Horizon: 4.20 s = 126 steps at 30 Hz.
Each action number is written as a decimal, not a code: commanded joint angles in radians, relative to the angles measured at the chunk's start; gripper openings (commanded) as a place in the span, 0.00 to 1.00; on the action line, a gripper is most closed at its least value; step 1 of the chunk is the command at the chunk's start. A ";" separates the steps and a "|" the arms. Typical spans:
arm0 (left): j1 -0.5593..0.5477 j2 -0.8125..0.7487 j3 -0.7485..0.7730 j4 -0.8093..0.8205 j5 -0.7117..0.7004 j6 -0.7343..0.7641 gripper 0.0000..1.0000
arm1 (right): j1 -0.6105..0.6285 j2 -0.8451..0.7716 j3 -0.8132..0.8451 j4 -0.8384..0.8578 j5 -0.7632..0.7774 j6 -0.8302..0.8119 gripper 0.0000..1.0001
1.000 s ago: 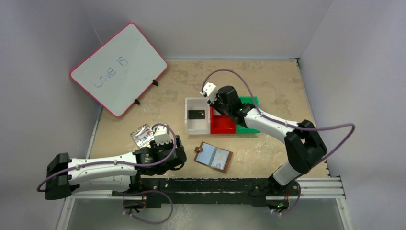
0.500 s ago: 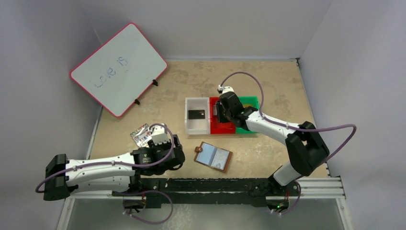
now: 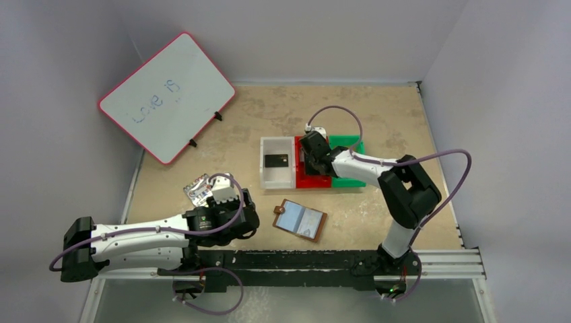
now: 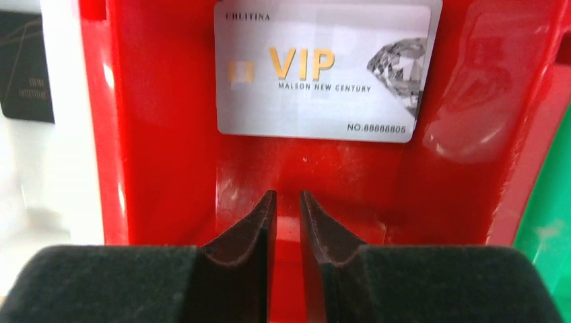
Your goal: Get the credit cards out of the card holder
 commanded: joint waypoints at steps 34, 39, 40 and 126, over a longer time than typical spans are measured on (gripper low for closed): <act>-0.003 0.031 0.057 0.013 -0.028 -0.028 0.72 | -0.019 -0.201 0.040 0.052 0.017 0.036 0.44; -0.003 0.086 0.083 0.046 -0.004 -0.015 0.73 | -0.019 -0.367 -0.048 0.027 0.002 0.095 0.47; -0.003 0.094 0.088 0.053 0.000 -0.013 0.74 | -0.019 -0.438 -0.097 0.037 -0.011 0.114 0.49; 0.000 0.421 0.227 0.333 0.194 0.158 0.72 | -0.017 -0.533 -0.673 0.370 -0.590 0.301 0.40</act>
